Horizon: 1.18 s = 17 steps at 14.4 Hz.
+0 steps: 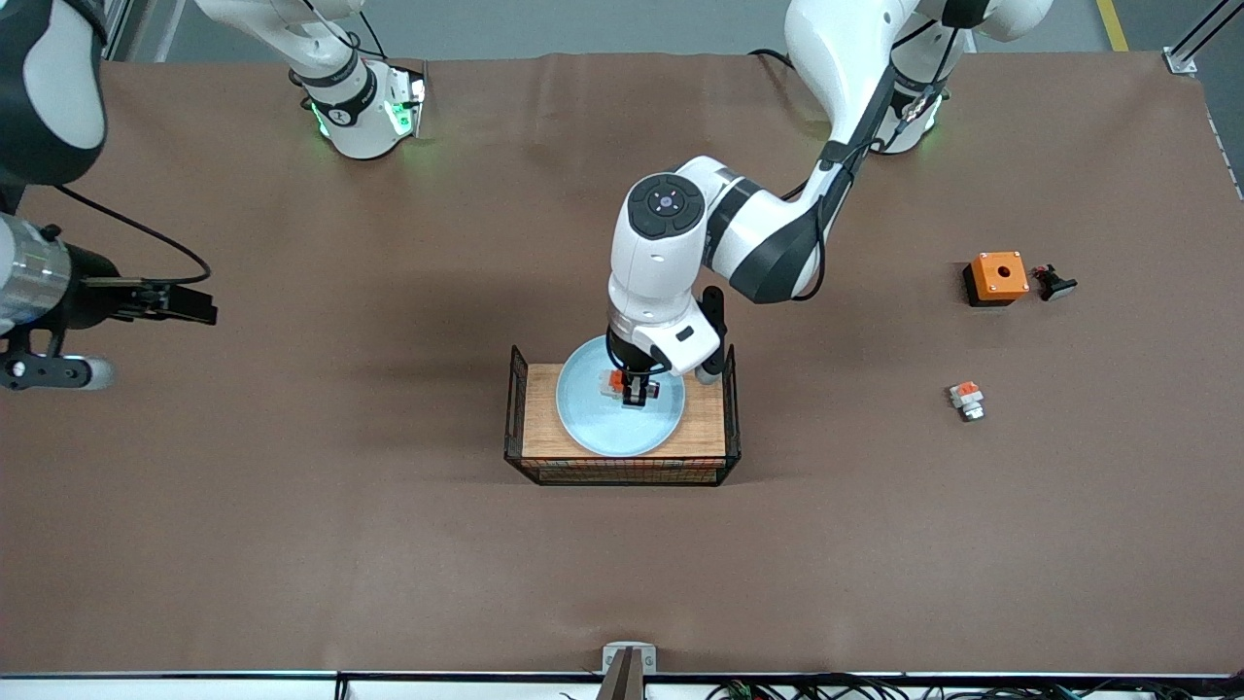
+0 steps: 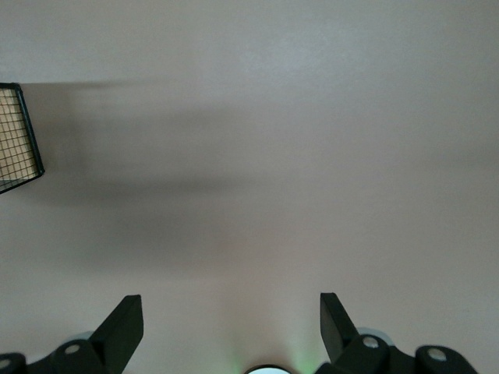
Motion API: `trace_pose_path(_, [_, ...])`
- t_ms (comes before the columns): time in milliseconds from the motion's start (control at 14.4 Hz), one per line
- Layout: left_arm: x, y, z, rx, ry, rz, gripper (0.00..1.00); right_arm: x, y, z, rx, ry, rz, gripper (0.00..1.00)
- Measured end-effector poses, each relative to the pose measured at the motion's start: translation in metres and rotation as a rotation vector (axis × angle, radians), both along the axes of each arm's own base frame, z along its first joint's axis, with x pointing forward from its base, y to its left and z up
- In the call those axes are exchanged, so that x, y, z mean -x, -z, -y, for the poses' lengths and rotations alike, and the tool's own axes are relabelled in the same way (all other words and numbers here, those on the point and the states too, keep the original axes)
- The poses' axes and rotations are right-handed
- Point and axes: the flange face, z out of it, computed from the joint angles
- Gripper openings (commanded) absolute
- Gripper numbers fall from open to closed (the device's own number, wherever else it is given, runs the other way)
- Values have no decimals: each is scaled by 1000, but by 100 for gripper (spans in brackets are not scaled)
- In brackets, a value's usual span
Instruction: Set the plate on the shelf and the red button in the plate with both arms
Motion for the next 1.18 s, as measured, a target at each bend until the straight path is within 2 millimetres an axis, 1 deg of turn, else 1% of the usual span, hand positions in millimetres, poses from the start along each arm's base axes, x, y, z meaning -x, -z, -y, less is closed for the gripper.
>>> trace_pose_path(139, [0,4,2,6,4,8,31,10,-4,10,-6,2,36,100])
trace_pose_path(278, [0,10,4,4,7,7,31,27,-11,18,-10,3,67,100])
trace_pose_path(417, [1,20,6,-4,9,-2,32,39,-17,33,-18,-18,84,100])
trace_pose_path(556, [2,30,8,-12,12,-10,32,45,-22,51,-21,-21,99,100])
trace_pose_path(626, [2,34,8,-15,13,-12,34,46,-24,56,-19,-22,101,100])
trace_pose_path(695, [2,35,9,-15,13,-13,40,47,-24,58,-12,-22,102,100])
trace_pose_path(765, [2,35,9,-16,13,-13,55,47,-24,59,-6,-22,101,100])
trace_pose_path(834, [2,35,9,-15,13,-12,79,47,-25,58,-4,-22,104,100])
trace_pose_path(904, [2,34,9,-13,14,-11,100,46,-27,57,-2,-17,111,100])
trace_pose_path(1043, [0,28,10,-6,14,-3,100,45,-34,56,5,18,131,100])
trace_pose_path(1182, [-2,17,10,7,12,12,100,44,-38,56,8,39,142,100])
